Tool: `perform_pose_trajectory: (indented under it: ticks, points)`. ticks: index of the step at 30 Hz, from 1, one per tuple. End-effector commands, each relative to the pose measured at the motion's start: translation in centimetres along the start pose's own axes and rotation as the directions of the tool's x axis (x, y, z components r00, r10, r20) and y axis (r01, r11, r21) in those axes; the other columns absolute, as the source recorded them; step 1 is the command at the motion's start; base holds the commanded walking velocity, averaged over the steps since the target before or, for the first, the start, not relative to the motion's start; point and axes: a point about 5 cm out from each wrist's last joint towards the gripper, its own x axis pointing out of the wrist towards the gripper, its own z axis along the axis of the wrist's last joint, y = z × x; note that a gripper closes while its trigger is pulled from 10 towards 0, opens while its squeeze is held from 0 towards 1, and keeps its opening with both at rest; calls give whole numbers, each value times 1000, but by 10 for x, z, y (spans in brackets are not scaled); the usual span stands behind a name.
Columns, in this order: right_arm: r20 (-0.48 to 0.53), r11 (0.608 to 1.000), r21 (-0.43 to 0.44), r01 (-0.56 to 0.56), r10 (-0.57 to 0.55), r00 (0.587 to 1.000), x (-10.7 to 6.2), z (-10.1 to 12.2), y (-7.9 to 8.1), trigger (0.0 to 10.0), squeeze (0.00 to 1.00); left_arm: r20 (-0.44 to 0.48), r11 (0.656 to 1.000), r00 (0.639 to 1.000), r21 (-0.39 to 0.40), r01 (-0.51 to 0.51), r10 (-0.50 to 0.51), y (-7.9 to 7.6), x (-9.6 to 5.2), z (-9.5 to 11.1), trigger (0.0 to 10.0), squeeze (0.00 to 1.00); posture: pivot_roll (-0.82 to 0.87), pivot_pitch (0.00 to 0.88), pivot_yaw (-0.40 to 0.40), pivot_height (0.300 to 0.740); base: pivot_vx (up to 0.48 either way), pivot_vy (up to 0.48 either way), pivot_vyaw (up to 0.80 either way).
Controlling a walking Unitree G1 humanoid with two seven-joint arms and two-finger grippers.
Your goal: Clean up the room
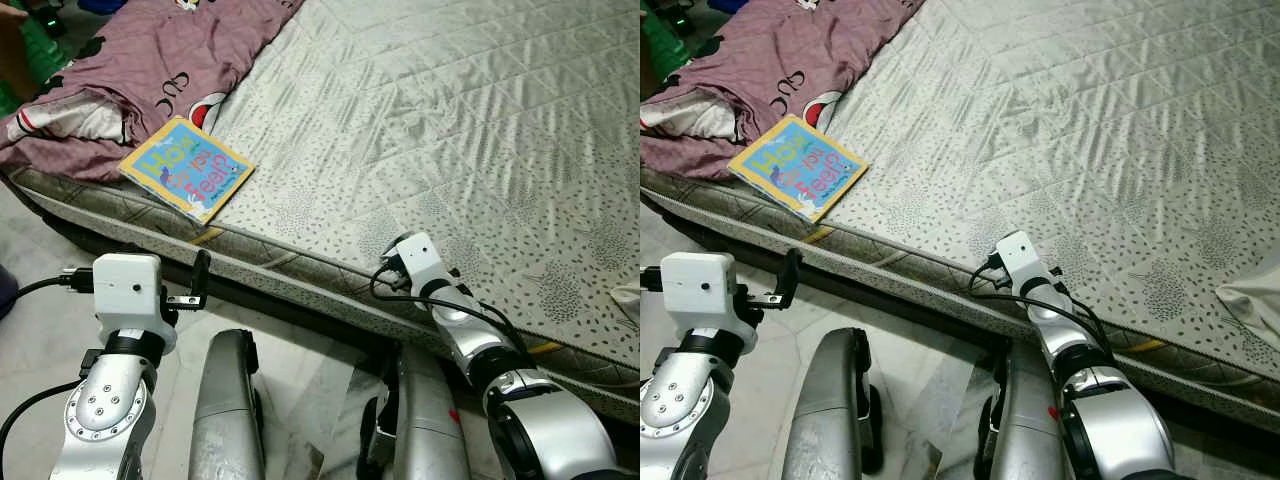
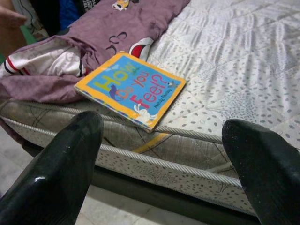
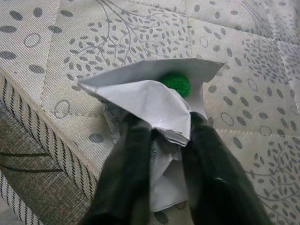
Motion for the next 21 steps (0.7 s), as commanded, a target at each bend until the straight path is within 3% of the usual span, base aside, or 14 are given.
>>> perform_pose_trajectory:
  ticks: [1,17,19,21]
  points:
    - [-14,1000,2,2,-2,1000,-1,-4,-1,0,0,-29,1000,999,7,-13,13,2,0,-6,10000,0,220,242,11,585,0,0,0]
    - [46,999,3,39,-39,998,-2,2,-9,0,0,-19,1000,1000,-8,-12,12,-4,13,-13,10000,0,164,147,2,585,0,0,0]
    - [64,998,17,60,-60,996,-3,3,-12,0,0,-13,1000,1000,-18,-14,14,-6,18,-15,10000,0,135,111,-6,585,0,0,0]
    - [91,993,84,80,-88,992,-4,4,-9,0,0,-10,999,1000,-45,-29,29,-5,21,-18,10000,0,108,90,-9,585,0,0,0]
